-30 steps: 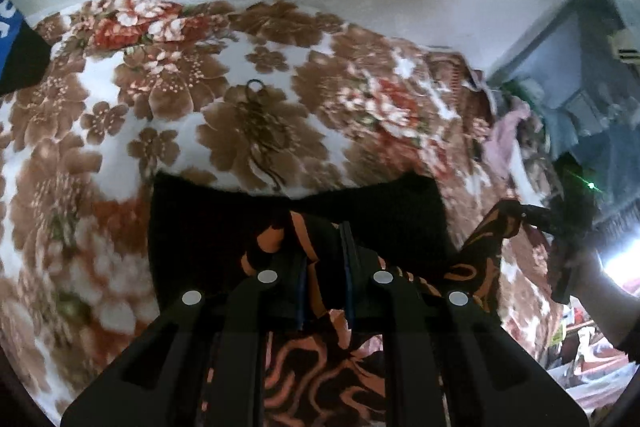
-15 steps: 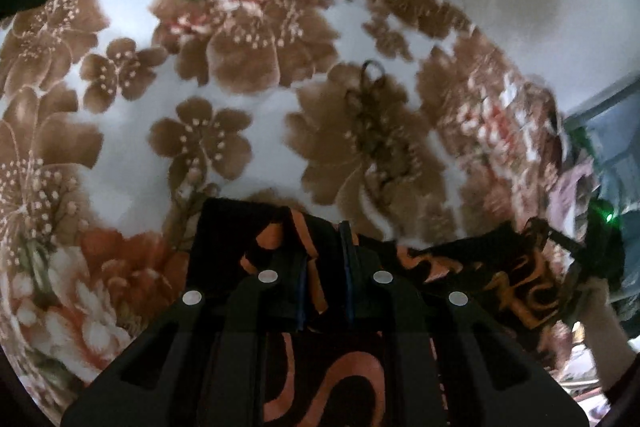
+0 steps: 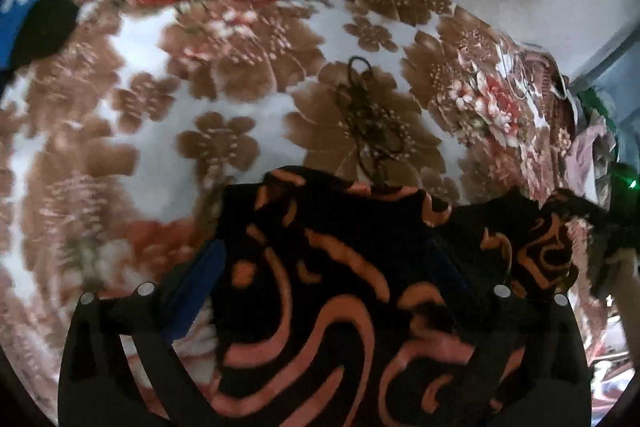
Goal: Fold large clothes
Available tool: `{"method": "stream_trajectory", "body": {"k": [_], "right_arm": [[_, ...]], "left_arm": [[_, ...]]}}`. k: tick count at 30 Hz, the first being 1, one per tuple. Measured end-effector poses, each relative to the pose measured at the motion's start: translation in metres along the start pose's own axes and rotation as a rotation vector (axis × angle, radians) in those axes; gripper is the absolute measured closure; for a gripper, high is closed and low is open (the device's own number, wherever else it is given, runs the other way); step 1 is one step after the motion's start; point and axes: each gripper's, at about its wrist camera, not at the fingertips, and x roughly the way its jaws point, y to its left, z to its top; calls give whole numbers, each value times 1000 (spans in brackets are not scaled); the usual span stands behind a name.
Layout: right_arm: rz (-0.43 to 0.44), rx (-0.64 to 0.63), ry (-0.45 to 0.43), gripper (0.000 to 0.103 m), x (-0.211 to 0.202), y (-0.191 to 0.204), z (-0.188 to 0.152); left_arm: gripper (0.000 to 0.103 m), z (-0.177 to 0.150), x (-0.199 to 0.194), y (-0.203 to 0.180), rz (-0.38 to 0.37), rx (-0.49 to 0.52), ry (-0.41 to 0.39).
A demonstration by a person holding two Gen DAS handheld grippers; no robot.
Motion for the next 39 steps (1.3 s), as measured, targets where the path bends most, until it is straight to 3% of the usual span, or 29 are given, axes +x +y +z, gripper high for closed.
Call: {"method": "stream_trajectory", "body": {"k": [2,5,7,14,18,22,28,30,33,37,39], "right_arm": [[16,20,-14,5,-13,-4,-4],[73,90,-17,5,-26,-13,-6],[165,180,-23,5,-31,-24,-5],[351,445,82,5,-4,-73,26],[296,413,177,5,10,-66,35],[251,361,204,5,10,-57,32],[217,345,221,5,11,-59,19],[210,339,227,5,12,-59,17],[214,341,227,5,12,-59,17],[213,341,230,5,13,-60,16],[217,347,226,5,13,-60,16]], "left_arm": [[5,-7,-18,-9,20,60,-23],[5,-17,-35,-39,-8,163,-26],[5,-20,-40,-61,-48,213,-16],[5,-40,-44,-154,-130,472,31],[5,-41,-30,-165,-136,485,53],[5,-39,-13,-170,-169,451,67],[5,-52,9,-237,-267,517,52],[5,-63,13,-260,-246,593,45],[5,-94,24,-298,-147,848,45],[5,-108,40,-306,-83,984,74],[6,-109,46,-305,-91,1019,92]]}}
